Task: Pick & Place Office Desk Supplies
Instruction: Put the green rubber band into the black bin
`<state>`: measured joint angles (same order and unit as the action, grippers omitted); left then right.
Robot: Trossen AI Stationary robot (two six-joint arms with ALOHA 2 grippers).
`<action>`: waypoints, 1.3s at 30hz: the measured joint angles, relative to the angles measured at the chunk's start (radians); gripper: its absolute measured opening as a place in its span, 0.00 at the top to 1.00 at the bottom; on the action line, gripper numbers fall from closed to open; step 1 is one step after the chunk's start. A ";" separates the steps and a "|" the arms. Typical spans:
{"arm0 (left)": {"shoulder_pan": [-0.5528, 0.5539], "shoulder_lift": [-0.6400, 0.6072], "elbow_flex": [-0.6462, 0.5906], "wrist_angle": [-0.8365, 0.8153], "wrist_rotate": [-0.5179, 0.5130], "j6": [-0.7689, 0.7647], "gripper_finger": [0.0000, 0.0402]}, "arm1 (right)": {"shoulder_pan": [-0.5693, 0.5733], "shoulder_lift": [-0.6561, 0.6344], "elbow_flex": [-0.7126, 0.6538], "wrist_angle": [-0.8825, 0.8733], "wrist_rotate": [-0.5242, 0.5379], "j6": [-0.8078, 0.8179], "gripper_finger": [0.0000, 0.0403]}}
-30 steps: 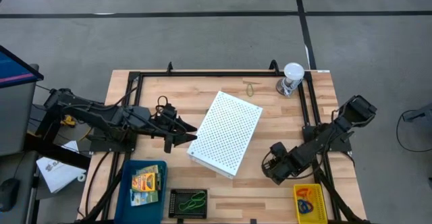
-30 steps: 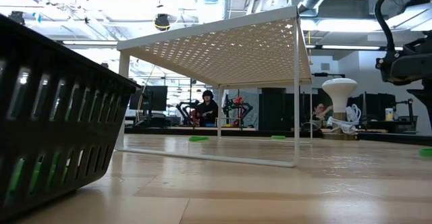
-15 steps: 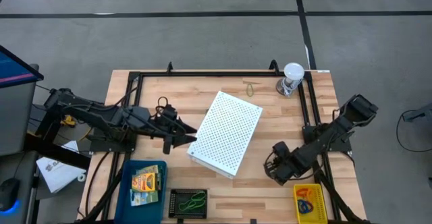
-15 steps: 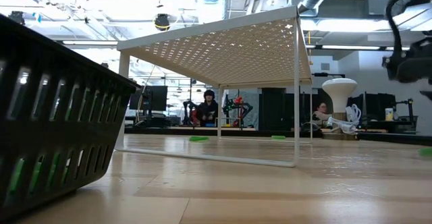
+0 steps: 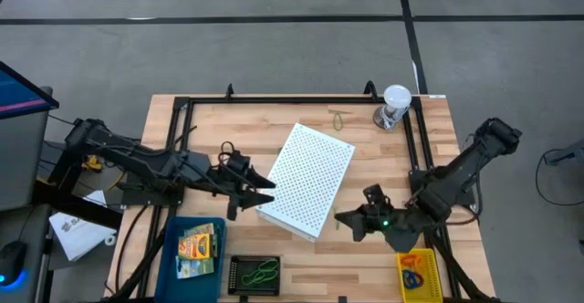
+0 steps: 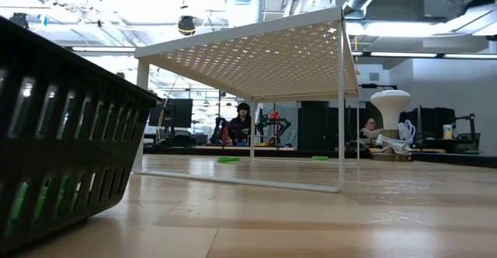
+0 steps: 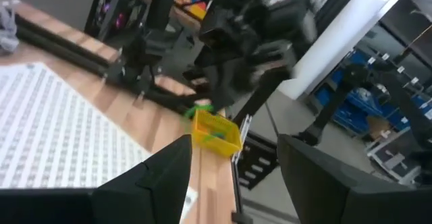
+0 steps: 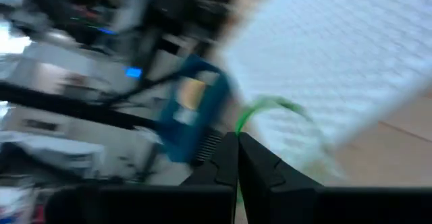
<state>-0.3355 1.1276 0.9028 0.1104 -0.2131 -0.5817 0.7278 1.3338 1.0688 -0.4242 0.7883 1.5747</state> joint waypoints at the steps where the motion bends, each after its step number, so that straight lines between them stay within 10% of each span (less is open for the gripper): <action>1: 0.000 0.016 0.000 0.033 0.000 0.010 0.47 | -0.014 0.001 0.019 0.040 -0.002 -0.050 1.00; 22: 0.066 0.160 0.001 0.403 0.093 0.031 0.38 | -0.281 0.210 0.091 0.782 -0.428 -0.512 1.00; 39: 0.060 0.155 0.001 0.396 0.274 -0.029 0.47 | -0.287 0.188 0.091 0.871 -0.422 -0.607 1.00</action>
<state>-0.2752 1.2823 0.9035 0.5060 0.0607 -0.6109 0.4404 1.5219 1.1603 0.4465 0.3664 0.9676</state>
